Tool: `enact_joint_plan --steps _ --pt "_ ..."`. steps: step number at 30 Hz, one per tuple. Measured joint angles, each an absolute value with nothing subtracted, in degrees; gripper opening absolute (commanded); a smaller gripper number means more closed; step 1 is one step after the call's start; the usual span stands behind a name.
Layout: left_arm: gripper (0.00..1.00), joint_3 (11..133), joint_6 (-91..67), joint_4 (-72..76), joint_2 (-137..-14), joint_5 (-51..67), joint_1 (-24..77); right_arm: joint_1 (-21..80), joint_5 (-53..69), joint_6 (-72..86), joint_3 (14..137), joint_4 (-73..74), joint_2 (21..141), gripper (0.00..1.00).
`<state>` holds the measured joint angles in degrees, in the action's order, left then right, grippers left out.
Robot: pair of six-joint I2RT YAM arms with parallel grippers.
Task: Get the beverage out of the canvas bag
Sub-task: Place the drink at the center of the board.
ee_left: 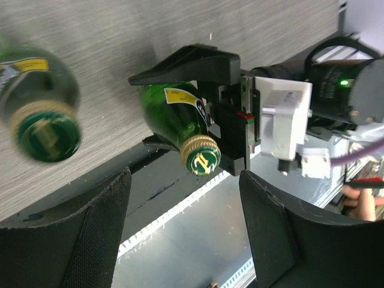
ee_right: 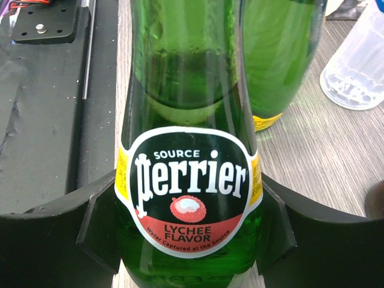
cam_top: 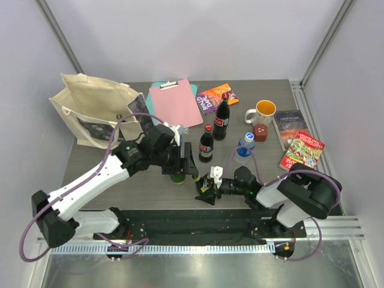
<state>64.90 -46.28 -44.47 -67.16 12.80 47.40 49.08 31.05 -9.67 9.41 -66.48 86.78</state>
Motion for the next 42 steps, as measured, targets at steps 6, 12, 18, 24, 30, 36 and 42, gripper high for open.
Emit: enact_joint_plan --steps 6,12,18,24,30,36,42 --pt "0.73 65.04 -46.06 -43.05 -73.41 11.86 50.52 48.86 31.0 -9.58 9.41 -66.5 86.78 0.1" --pt "0.7 66.08 -45.87 -43.0 -75.77 9.91 51.94 48.64 31.05 -9.69 9.41 -66.52 86.78 0.12" --pt "0.61 68.27 -45.3 -42.78 -78.19 9.21 53.23 48.6 31.05 -10.02 9.41 -66.52 86.78 0.13" --pt "0.26 69.41 -44.58 -42.5 -81.28 9.72 54.28 48.4 31.0 -10.17 9.41 -66.52 86.78 0.13" --pt "0.0 70.32 -42.89 -43.94 -81.58 8.64 54.26 47.88 31.03 -10.09 9.41 -66.78 86.78 0.27" --pt "0.0 74.22 -41.67 -47.29 -82.87 7.46 54.37 47.7 30.57 -9.98 9.52 -68.93 86.76 0.45" --pt "0.0 81.49 -38.79 -52.12 -87.09 5.58 54.87 46.98 29.36 -10.11 9.76 -70.19 86.15 0.59"
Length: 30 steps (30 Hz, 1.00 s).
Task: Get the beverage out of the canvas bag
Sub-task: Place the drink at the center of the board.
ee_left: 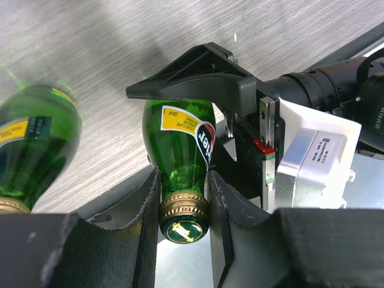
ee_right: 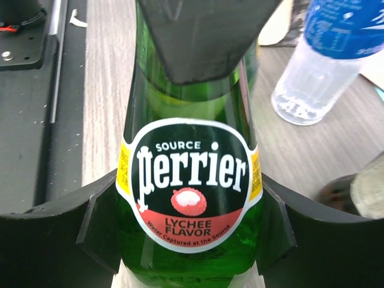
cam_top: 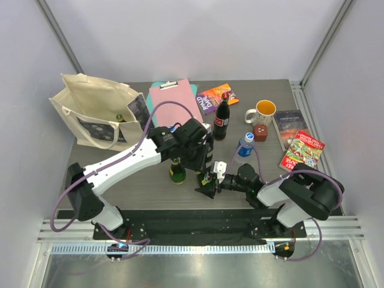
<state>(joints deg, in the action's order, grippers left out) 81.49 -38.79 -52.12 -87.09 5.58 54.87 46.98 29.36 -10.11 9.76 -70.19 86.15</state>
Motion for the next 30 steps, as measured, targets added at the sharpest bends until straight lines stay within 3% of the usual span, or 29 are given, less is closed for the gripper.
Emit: enact_joint_plan --steps 11,30 --pt "0.0 89.49 -35.22 -57.01 -92.18 3.68 55.55 46.17 27.62 -11.55 9.76 -70.67 84.71 0.83" --pt "0.0 92.9 -32.97 -58.76 -95.81 1.63 55.55 43.7 29.98 -13.98 9.67 -71.44 79.18 1.0"
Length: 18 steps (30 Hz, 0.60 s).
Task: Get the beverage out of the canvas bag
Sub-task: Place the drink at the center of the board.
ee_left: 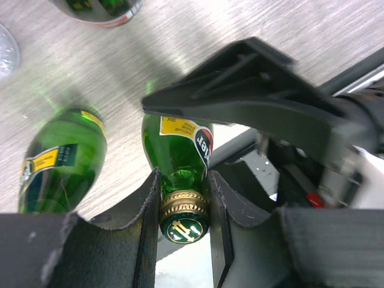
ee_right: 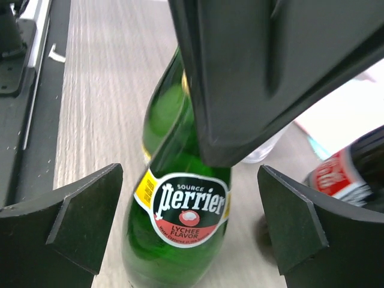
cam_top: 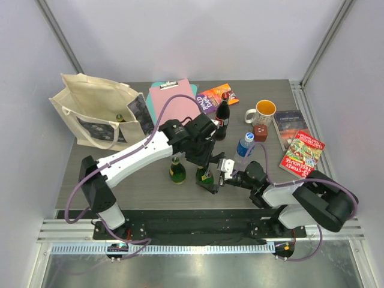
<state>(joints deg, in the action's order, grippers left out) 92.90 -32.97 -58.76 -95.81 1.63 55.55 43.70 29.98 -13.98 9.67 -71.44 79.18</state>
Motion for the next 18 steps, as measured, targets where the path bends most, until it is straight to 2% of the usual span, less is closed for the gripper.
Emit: enact_joint_plan --steps 8,13,16,18 --pt "0.0 94.63 -30.98 -60.34 -96.42 -0.21 55.64 43.24 32.49 -16.49 9.45 -64.71 70.0 1.0" --pt "0.01 94.83 -30.3 -60.69 -96.86 -1.76 56.31 42.48 34.13 -19.33 9.54 -53.58 63.68 1.0" --pt "0.08 94.83 -29.61 -60.69 -97.34 -2.5 56.75 42.22 34.7 -20.62 9.65 -47.13 58.96 1.0" --pt "0.3 94.83 -29.3 -60.69 -97.67 -3.25 57.32 42.0 34.96 -21.96 9.85 -41.6 54.87 1.0"
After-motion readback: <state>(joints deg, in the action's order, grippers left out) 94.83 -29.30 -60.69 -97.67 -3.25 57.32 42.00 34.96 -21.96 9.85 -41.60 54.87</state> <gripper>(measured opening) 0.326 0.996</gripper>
